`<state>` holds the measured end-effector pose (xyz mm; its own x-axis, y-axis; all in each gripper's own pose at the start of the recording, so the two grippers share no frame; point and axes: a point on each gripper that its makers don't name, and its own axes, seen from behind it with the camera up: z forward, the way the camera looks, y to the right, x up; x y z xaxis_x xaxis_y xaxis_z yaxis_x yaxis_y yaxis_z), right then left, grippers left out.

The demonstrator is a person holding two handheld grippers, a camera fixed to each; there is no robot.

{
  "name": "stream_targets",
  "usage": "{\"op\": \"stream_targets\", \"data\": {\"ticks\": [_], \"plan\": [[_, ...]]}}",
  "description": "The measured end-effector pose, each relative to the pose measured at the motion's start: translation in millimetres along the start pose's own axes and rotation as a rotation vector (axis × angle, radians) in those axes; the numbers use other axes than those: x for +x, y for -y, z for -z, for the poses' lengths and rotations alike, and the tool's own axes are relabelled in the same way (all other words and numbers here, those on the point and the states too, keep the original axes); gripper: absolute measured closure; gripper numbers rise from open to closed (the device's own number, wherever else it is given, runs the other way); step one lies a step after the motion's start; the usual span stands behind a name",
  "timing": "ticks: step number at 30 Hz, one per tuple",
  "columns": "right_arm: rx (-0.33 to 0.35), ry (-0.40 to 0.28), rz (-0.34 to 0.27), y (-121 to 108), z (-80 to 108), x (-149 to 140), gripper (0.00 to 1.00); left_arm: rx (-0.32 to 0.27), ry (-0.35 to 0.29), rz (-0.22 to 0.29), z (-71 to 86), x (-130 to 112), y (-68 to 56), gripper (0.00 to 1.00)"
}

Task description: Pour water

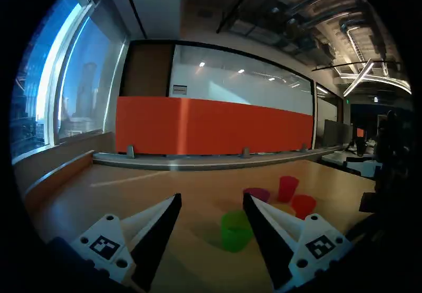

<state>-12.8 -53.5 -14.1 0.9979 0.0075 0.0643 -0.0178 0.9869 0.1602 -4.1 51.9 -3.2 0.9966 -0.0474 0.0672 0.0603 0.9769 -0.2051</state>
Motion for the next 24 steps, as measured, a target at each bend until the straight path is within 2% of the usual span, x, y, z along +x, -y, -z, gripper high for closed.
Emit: {"op": "stream_targets", "data": {"ticks": [6, 15, 18, 24], "plan": [[-0.038, -0.070, -0.035, -11.3, 1.4, 6.6, 0.00, 0.046, -0.057, 0.029, 9.2, 0.6, -2.2, 0.14], [-0.082, -0.172, -0.042, -20.8, 7.9, 16.6, 0.00, 0.140, -0.087, 0.001, 20.2, -6.6, 9.5, 0.14], [-0.095, -0.184, -0.061, -24.0, 10.1, 16.2, 0.00, 0.180, -0.106, -0.010, 24.3, -5.3, 15.7, 0.14], [-0.107, -0.179, -0.088, -28.7, 12.7, 11.7, 0.00, 0.216, -0.142, -0.027, 28.6, -1.6, 18.8, 0.14]]}}
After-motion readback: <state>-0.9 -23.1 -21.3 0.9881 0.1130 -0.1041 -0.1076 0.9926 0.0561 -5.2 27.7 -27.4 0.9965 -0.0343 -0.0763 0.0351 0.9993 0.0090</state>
